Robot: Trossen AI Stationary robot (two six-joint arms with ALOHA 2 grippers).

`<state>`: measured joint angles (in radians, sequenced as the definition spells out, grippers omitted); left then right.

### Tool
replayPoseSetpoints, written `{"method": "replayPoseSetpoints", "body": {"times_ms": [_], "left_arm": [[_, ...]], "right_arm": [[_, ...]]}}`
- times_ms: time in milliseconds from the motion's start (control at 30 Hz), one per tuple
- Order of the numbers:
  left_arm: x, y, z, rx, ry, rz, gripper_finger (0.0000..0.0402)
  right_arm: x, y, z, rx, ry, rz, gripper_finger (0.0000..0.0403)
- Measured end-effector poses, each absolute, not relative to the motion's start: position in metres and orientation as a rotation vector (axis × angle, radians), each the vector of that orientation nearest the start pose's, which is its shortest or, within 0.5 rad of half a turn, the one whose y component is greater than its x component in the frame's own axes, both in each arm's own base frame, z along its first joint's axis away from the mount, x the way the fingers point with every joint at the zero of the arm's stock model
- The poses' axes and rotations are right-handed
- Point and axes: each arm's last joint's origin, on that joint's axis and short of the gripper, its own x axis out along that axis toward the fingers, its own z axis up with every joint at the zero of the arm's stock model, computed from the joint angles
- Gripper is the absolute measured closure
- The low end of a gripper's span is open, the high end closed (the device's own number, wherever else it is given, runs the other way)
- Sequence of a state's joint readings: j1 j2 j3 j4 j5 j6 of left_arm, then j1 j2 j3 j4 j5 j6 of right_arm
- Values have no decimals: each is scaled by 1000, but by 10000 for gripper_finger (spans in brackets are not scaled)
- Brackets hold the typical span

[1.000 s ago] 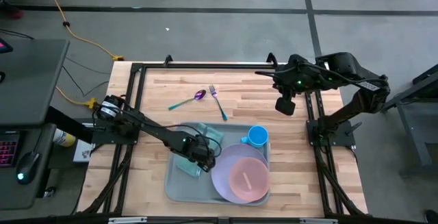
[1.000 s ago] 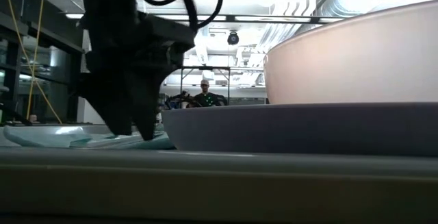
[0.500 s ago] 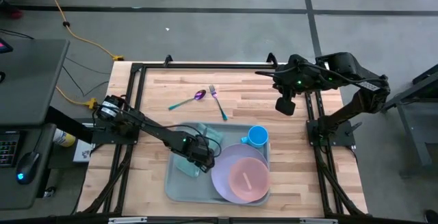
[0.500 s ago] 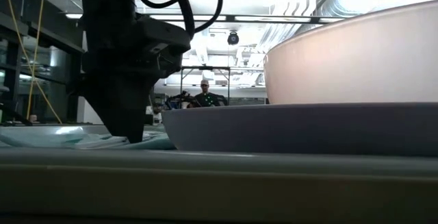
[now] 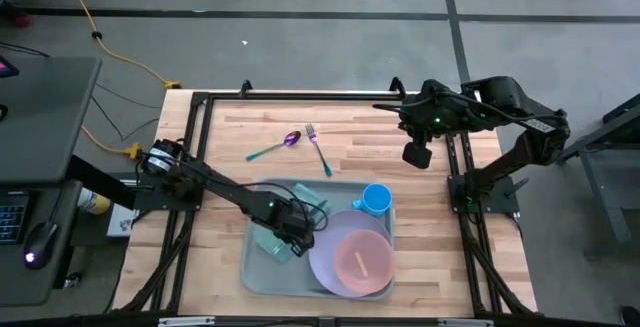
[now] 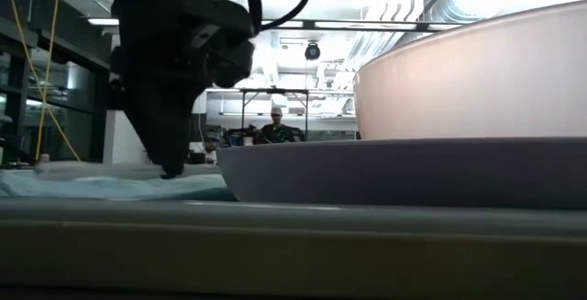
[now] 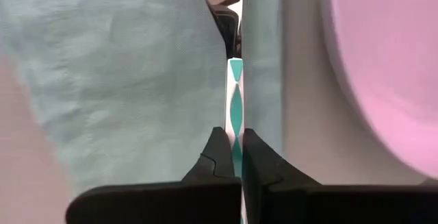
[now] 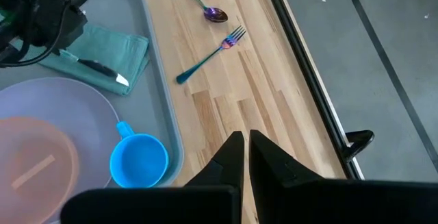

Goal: Set up tray
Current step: Adjust the green knife

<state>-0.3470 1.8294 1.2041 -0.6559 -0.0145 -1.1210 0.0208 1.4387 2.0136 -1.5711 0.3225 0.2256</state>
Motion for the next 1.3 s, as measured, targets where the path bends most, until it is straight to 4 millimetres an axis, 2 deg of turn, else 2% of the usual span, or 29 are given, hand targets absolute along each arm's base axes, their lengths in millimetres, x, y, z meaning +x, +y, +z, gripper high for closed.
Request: {"method": "replayPoseSetpoints", "body": {"times_ms": [200, 633, 900, 1100, 1300], "left_arm": [[330, -118, 189, -653, 1292, 458, 380], [327, -117, 187, -672, 1299, 515, 377], [326, -123, 188, -707, 1274, 543, 374], [329, -131, 172, -714, 1301, 552, 379], [335, -133, 160, -723, 1307, 537, 368]], "right_arm": [[210, -5, 469, 33, 946, -386, 403], [210, -5, 469, 34, 946, -386, 403], [210, -5, 469, 36, 946, -385, 403], [210, -5, 469, 36, 947, -381, 403], [210, -5, 469, 29, 948, -377, 403]]}}
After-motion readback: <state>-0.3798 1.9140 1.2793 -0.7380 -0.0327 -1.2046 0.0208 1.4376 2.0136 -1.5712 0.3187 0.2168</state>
